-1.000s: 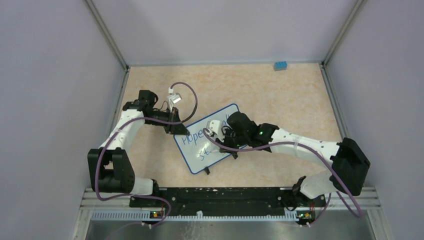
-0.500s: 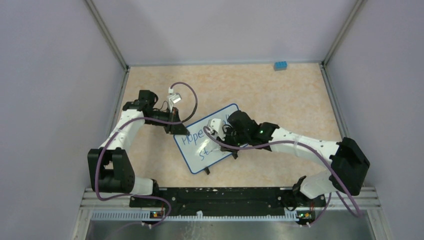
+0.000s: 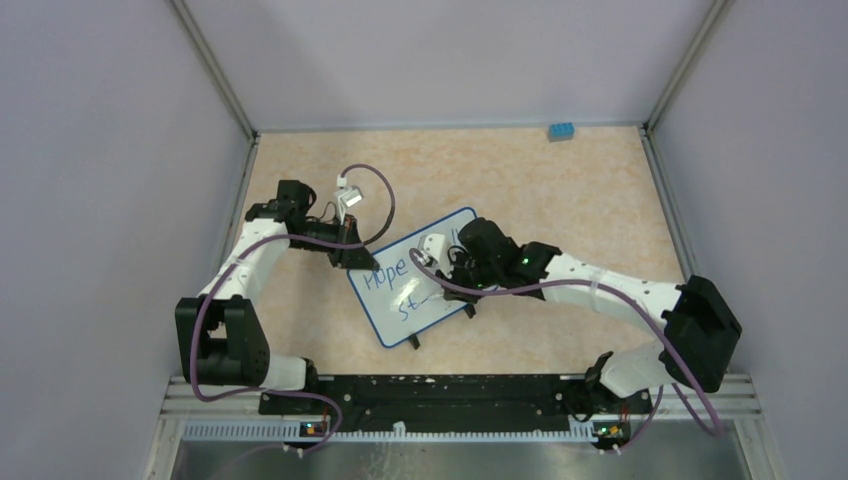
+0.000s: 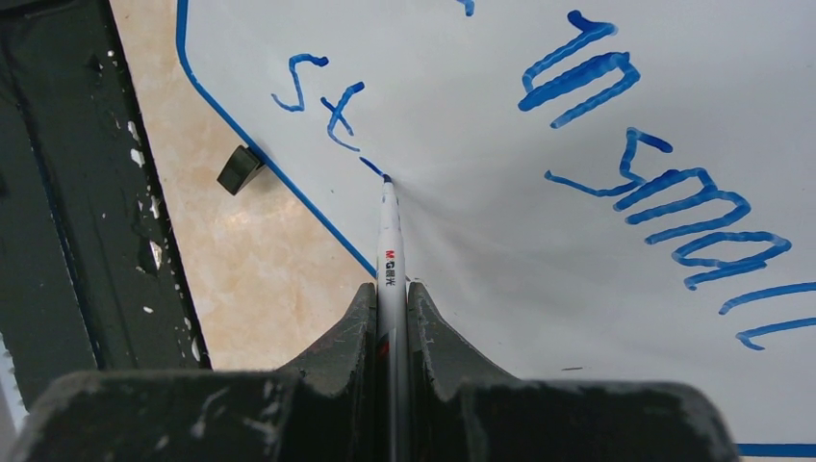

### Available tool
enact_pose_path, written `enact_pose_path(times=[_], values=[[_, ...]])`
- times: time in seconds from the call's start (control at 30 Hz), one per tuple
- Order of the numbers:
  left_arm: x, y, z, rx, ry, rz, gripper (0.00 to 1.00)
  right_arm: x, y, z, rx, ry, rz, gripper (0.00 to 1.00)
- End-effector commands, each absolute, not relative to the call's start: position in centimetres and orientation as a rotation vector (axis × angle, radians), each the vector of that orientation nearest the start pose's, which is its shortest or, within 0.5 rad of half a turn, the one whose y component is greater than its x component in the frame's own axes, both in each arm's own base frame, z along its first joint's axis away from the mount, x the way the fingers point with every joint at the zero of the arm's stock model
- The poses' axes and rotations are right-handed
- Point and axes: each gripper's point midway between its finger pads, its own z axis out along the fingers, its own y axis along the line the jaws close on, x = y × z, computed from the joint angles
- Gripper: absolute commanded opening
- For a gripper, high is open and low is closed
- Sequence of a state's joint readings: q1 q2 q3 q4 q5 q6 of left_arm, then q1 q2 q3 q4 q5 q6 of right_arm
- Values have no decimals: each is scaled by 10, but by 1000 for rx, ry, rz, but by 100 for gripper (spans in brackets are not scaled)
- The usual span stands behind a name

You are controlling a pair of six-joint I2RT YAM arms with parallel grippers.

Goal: Write a sentence on the whiteboard

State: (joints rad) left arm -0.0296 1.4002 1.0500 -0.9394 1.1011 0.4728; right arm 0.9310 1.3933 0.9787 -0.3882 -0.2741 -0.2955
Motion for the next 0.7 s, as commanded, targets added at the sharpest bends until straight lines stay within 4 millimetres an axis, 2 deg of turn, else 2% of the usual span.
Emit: enact_pose_path(times=[0.0,0.2,0.67], values=[[232,-155,173,792,2184,-1299,0,215,322,163,-1415,1811,576,0],[232,-155,173,793,2182,-1300,0,215,326,168,-1416,1797,598,0],[232,-155,172,795,2183,-1297,0,201,338,151,-1473,1813,646,0]])
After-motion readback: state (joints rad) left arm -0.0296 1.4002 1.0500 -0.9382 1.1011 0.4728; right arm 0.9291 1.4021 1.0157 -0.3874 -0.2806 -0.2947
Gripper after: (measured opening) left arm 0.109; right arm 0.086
